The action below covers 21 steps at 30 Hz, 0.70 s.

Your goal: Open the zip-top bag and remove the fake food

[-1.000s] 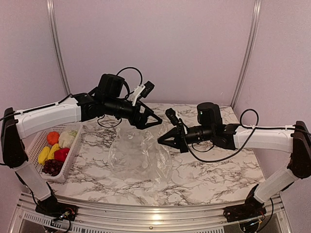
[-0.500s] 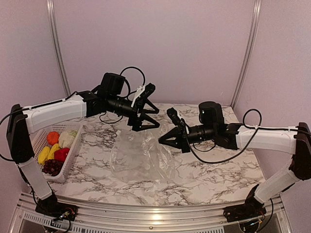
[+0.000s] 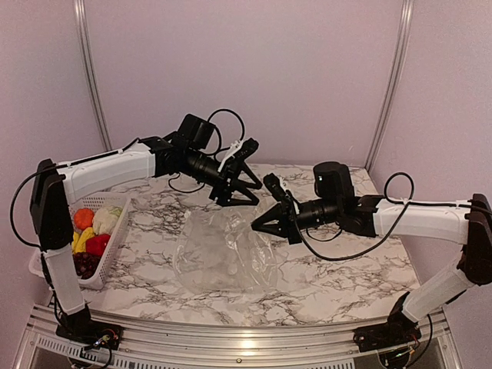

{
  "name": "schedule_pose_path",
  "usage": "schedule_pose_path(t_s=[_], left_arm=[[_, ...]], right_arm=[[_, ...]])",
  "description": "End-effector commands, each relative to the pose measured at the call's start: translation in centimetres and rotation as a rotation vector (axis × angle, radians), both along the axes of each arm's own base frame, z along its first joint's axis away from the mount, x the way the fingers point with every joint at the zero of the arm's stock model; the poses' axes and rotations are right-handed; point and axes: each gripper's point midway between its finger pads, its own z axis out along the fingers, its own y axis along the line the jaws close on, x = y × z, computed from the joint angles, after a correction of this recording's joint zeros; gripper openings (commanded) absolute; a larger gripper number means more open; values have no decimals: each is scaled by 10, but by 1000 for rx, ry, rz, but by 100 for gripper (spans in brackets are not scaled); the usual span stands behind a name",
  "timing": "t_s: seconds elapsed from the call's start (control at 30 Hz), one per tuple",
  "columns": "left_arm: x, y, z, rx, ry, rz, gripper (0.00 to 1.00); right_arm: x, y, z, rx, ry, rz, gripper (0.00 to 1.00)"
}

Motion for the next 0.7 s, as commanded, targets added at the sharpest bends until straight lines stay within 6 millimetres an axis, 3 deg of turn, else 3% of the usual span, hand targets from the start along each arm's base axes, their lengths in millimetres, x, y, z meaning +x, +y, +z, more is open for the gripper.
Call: schedule_pose_path(t_s=[0.0, 0.17, 0.33, 0.4, 0.53, 0.67], left_arm=[[-9, -1, -15, 49, 56, -47, 62], [-10, -2, -17, 59, 61, -52, 45], [-9, 3, -13, 60, 53, -50, 0], [-4, 7, -8, 49, 64, -21, 0], [9, 23, 6, 4, 75, 52, 0], [25, 46, 27, -85, 77, 145, 0]], right_arm=[[-2, 5, 22, 31, -47, 24, 0], [-2, 6, 22, 29, -47, 25, 0], [-2, 6, 21, 26, -45, 22, 0], [-1, 4, 20, 22, -42, 10, 3], [2, -3, 20, 19, -29, -44, 29], [2, -18, 22, 25, -14, -110, 45]])
